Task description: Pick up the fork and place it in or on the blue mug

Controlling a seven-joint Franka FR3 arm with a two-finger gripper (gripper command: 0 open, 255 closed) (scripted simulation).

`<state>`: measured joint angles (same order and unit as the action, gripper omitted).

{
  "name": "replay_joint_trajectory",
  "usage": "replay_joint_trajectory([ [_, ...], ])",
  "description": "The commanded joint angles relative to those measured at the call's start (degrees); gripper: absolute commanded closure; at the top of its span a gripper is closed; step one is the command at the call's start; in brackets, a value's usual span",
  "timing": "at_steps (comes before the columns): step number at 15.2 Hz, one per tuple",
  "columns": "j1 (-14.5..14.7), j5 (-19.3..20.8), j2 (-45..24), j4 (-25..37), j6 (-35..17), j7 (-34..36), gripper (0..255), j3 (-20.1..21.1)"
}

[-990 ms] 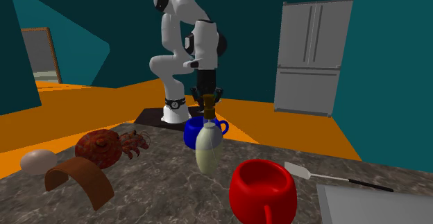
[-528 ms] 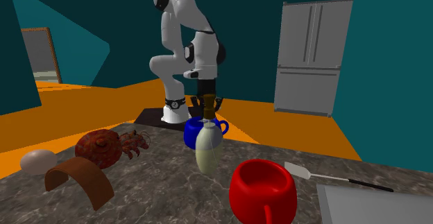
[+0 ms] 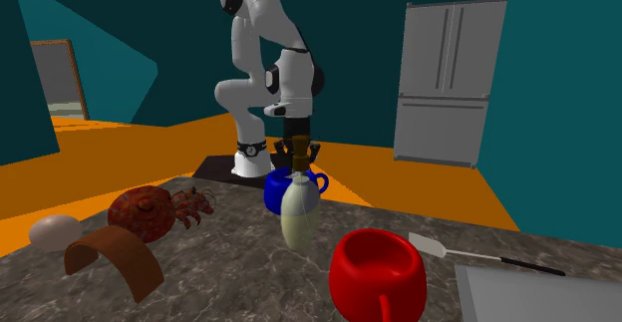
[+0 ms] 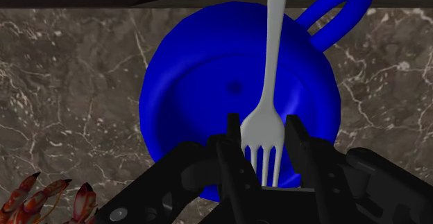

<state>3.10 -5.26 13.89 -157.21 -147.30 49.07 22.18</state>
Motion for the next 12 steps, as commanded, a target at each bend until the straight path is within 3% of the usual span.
replay_joint_trajectory([
  [1, 0.0, 0.0, 0.0, 0.0, 0.0, 0.0, 0, 0.0],
  [6, 0.0, 0.0, 0.0, 0.0, 0.0, 0.0, 0, 0.0],
  [10, 1.5, -2.4, 7.7, 2.1, 9.6, -1.9, 0, -1.6],
  [12, 1.6, -2.3, 7.7, 2.1, 9.6, -1.9, 0, -1.6],
])
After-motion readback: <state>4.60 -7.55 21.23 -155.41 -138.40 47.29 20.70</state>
